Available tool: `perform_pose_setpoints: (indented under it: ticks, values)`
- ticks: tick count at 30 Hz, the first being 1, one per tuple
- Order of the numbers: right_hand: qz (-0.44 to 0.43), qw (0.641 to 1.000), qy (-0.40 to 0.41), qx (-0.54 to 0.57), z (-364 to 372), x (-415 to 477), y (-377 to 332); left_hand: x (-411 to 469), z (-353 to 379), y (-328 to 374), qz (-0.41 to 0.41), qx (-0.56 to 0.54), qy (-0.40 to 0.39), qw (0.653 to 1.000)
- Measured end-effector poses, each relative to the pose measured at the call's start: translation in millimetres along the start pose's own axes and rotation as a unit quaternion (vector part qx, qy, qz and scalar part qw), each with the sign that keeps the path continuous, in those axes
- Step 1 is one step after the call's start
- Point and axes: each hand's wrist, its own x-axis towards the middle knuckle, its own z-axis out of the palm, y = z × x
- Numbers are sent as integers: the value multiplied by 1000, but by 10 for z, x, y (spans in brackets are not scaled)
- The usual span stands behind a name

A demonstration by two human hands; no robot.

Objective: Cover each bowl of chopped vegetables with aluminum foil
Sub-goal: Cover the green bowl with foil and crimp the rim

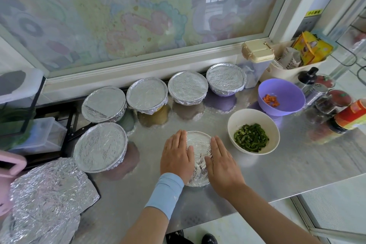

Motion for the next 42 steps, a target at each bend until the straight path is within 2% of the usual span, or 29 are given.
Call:
perform_pose_setpoints:
  ticks: [3,5,9,11,18,25,29,31,34,35,42]
  values:
    - [-21,1000,-9,-10,-8,131,18,-8,-99,25,-34,-12,48,998]
    - [-52,997,-15,-46,-29,260,53,74,-159,1,-23,-4,65,998]
    - [-85,992,-23,-96,-66,412,27,249,-89,-63,124,18,-59,990]
    - [-84,991,-22,-107,-61,414,-3,258,13,-116,148,35,-75,986]
    - [-49,994,2,-95,-34,303,25,131,50,-87,110,23,-20,993]
    - [18,997,20,-68,42,104,-17,-17,-8,62,22,24,11,999]
    - [8,997,23,-75,84,194,-53,-34,-56,74,-15,20,36,999]
    - [-16,996,17,-89,47,277,-42,34,-69,28,23,21,32,999]
    - [-54,993,-7,-108,-18,371,-20,167,-16,-26,134,9,-33,990]
    - [-59,992,-13,-113,-35,392,-10,196,23,-45,149,8,-41,988]
    - [-57,992,-10,-109,-65,338,8,113,88,-10,119,3,-16,993]
